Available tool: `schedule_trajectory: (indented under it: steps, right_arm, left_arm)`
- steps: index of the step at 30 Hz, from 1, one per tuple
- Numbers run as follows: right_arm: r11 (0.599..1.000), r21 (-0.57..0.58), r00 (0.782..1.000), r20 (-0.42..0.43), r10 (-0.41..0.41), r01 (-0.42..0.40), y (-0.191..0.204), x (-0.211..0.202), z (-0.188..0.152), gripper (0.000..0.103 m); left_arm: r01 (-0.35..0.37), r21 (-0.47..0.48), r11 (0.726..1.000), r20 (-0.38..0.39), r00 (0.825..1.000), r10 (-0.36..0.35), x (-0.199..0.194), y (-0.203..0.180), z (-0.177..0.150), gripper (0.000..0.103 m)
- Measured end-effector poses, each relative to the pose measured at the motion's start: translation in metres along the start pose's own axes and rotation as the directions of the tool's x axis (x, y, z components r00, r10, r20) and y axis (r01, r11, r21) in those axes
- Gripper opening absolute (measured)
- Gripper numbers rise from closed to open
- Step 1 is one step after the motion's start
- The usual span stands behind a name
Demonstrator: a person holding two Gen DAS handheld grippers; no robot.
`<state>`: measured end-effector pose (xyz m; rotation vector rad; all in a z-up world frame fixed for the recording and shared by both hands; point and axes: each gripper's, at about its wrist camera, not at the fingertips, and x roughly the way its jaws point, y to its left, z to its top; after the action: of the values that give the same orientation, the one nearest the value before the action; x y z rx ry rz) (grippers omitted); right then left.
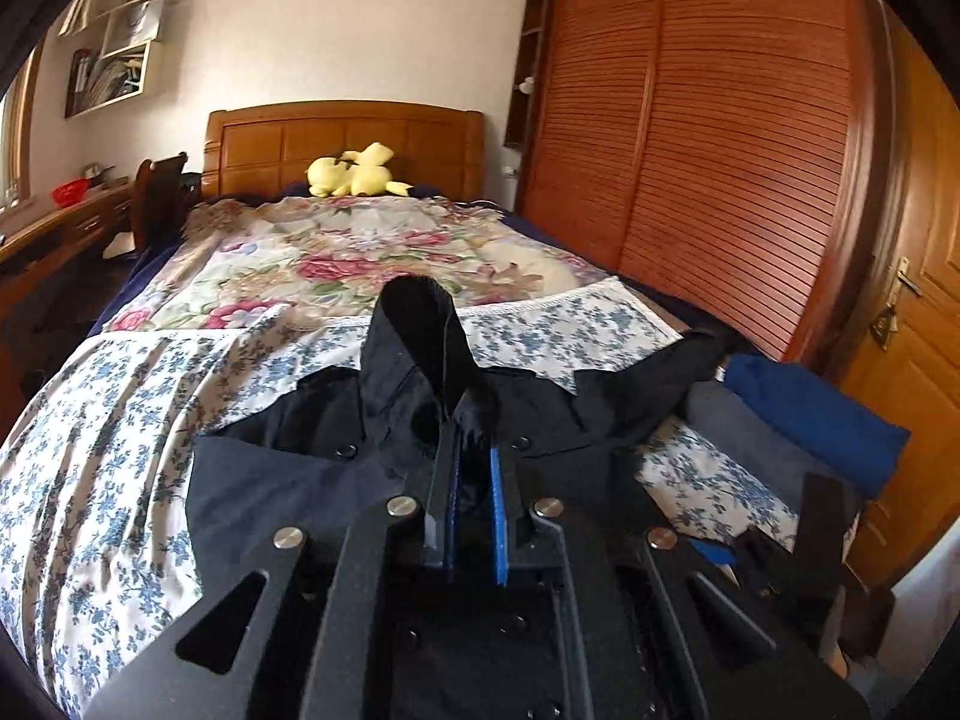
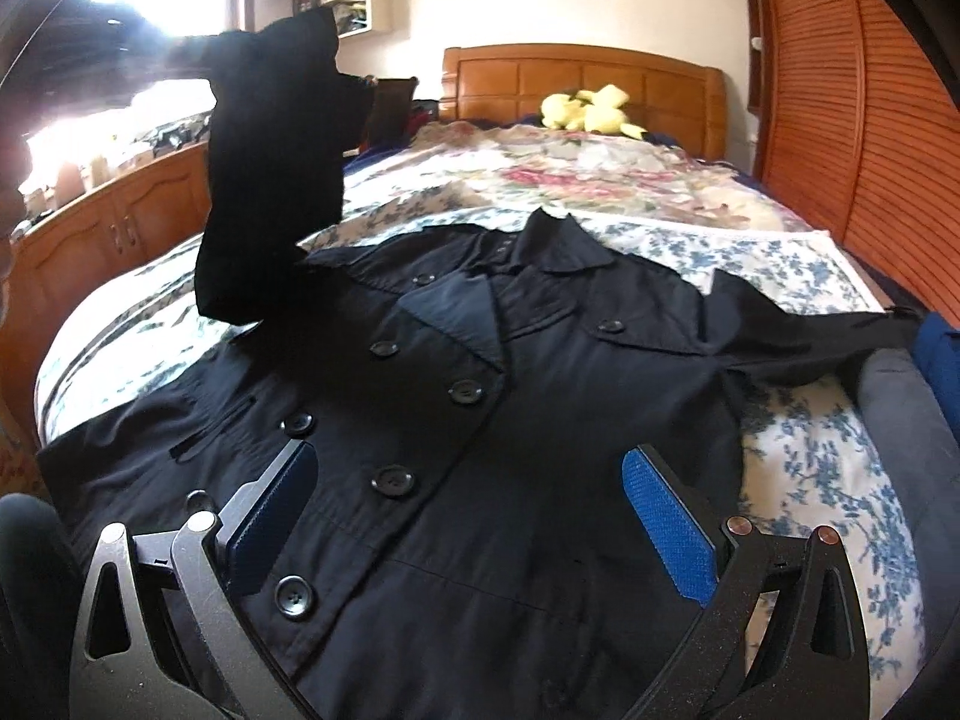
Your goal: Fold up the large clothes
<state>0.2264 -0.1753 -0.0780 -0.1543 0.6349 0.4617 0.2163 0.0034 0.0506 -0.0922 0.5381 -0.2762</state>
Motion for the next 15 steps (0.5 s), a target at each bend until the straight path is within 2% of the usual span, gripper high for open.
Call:
schedule_trajectory:
  steps: [8,11,15]
  right_arm:
    - [1.000,0.001,1.000,0.003,-0.012,0.012,0.002,-0.001,0.005,0.103]
    - [1.000,-0.009,1.000,-0.010,-0.014,0.014,0.006,0.005,0.003,0.103]
    - [1.000,-0.019,0.999,-0.035,-0.017,0.016,0.010,0.017,-0.001,0.103]
  left_arm:
    - [-0.050,0.015,0.999,-0.059,0.997,0.051,0.006,-0.001,-0.036,0.009]
    - [-0.114,0.037,0.993,-0.070,0.991,0.116,0.008,0.006,-0.057,0.009]
    - [-0.114,0.024,0.993,-0.082,0.990,0.115,0.004,0.018,-0.082,0.010]
